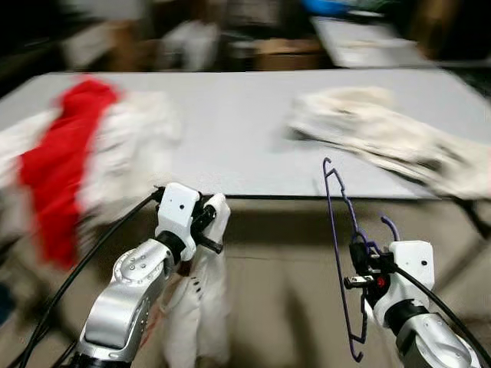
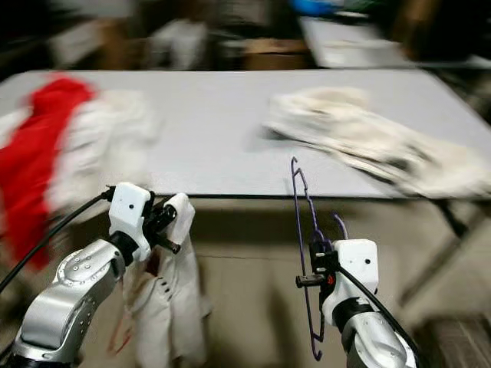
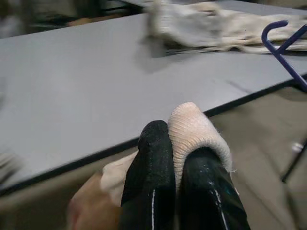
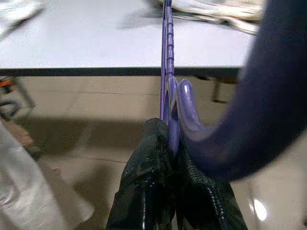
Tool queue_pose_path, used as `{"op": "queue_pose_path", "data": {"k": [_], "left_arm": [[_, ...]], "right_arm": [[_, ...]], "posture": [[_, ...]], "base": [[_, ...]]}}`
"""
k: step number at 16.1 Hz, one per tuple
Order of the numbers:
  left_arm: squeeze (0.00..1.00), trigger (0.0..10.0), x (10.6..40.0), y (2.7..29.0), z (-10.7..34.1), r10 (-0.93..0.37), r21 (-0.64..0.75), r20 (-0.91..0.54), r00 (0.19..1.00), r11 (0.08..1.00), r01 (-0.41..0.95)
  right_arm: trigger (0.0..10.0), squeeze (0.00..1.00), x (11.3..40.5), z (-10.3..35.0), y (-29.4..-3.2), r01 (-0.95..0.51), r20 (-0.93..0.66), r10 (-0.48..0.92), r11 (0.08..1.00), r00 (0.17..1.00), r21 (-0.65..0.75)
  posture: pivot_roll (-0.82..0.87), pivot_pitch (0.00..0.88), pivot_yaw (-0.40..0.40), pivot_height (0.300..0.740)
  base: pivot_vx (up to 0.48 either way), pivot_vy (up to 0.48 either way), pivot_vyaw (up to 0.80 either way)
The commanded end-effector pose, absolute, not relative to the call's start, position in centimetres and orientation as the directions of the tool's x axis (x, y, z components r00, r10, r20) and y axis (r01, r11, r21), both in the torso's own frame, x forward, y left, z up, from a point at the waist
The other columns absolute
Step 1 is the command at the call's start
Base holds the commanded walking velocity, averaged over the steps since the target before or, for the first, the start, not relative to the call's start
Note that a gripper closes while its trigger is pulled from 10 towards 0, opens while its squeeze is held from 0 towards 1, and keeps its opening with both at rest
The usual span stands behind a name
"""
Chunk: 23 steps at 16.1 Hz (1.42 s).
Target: Hang hanger
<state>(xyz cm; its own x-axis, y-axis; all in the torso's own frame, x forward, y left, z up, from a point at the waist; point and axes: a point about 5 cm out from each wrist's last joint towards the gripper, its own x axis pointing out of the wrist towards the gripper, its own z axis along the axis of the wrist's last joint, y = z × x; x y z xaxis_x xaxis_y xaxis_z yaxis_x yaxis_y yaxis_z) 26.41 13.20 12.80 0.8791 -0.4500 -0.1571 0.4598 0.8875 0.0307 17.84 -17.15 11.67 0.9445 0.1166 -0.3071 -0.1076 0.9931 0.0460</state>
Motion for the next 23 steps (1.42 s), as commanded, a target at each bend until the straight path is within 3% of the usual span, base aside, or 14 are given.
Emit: {"op": "queue_pose_path", "data": {"k": [1,8,19,23], "left_arm": [[0.0,10.0,26.7,13.3,13.4,-0.444,0.04,-0.131,0.886,0.891,0.453],[0.0,10.0,26.4,12.9,13.3,-0.434,0.062,-0.116,0.894,0.895,0.442],[0.0,10.0,26.6,12.4,15.0,-0.519,0.066,-0.06,0.852,0.85,0.523],[0.0,10.0,27.5,11.8,17.8,-0.526,0.025,0.07,0.848,0.851,0.525]], "right_arm": [[10.0,0.0,17.9,12.0,-17.1,-0.112,-0.296,0.116,0.993,0.948,0.031],[10.0,0.0,18.1,12.3,-17.5,-0.142,-0.297,0.136,0.99,0.945,0.0],[10.0,0.0,18.5,12.8,-17.5,-0.223,-0.256,0.205,0.974,0.945,-0.041],[10.0,0.0,19.3,14.9,-17.7,-0.186,-0.113,0.185,0.983,0.976,0.004]], "posture": [[-0.09,0.013,0.065,0.74],[-0.1,0.014,0.028,0.74],[-0.09,0.0,0.028,0.74],[-0.1,0.0,0.036,0.74]], "base": [[0.0,0.0,-0.8],[0.0,-0.095,-0.75],[0.0,-0.06,0.0],[0.0,0.0,0.0]]}}
